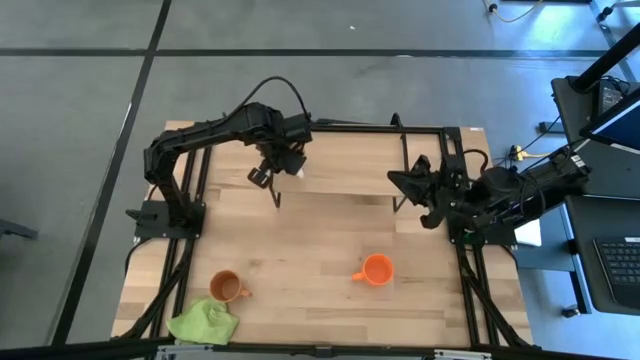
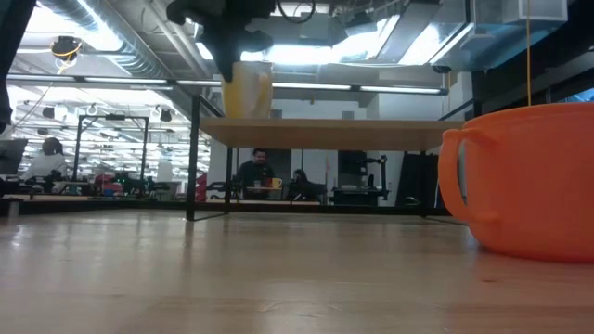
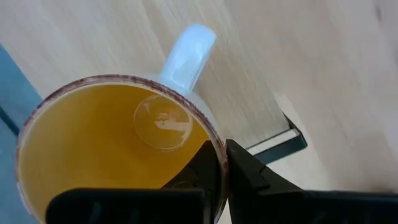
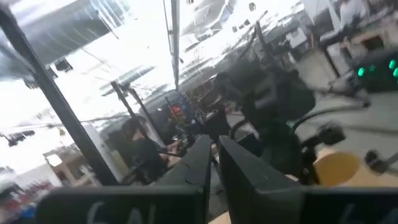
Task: Stack small to large cups/mugs on shelf
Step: Put the yellow mug on the shelf
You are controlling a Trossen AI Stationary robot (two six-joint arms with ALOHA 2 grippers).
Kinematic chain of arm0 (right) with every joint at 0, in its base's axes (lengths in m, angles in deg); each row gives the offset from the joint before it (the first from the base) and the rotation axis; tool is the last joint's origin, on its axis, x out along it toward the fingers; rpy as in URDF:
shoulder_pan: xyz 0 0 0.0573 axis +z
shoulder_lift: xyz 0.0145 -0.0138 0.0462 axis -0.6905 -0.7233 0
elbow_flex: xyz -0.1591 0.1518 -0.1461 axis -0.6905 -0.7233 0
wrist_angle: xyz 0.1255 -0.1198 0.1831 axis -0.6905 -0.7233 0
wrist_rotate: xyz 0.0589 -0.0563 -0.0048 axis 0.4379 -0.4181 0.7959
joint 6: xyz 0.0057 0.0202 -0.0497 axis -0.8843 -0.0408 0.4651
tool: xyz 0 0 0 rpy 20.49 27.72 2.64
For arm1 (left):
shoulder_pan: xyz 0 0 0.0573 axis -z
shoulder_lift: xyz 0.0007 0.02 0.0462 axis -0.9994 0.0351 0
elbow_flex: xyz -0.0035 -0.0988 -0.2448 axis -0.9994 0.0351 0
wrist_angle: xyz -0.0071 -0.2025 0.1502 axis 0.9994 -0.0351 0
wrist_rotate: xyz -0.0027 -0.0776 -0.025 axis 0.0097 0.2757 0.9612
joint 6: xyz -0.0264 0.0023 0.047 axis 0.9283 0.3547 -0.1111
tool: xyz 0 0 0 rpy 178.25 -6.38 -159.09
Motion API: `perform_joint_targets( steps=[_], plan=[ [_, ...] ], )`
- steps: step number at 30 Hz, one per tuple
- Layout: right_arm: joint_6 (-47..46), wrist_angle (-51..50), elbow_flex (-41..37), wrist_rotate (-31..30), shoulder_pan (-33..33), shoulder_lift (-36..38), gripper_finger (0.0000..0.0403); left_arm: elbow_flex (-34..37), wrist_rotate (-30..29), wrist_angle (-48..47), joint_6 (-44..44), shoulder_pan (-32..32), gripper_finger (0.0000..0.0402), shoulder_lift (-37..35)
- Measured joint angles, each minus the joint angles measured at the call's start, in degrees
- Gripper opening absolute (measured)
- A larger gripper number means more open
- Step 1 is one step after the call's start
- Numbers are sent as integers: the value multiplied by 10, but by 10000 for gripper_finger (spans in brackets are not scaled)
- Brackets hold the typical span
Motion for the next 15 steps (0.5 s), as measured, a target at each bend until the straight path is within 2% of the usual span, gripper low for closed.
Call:
perform_joint_targets(
  steps=[8,11,15],
  plan=[
    [-15,-18,0,-10,-15,-17,35,-6,2,-2,3,5,12,1],
    [-22,-49,0,25,-45,-29,35,-11,5,-4,8,4,12,2],
    [-34,-128,0,21,-93,-43,35,-12,6,-4,7,6,12,2]
  ],
)
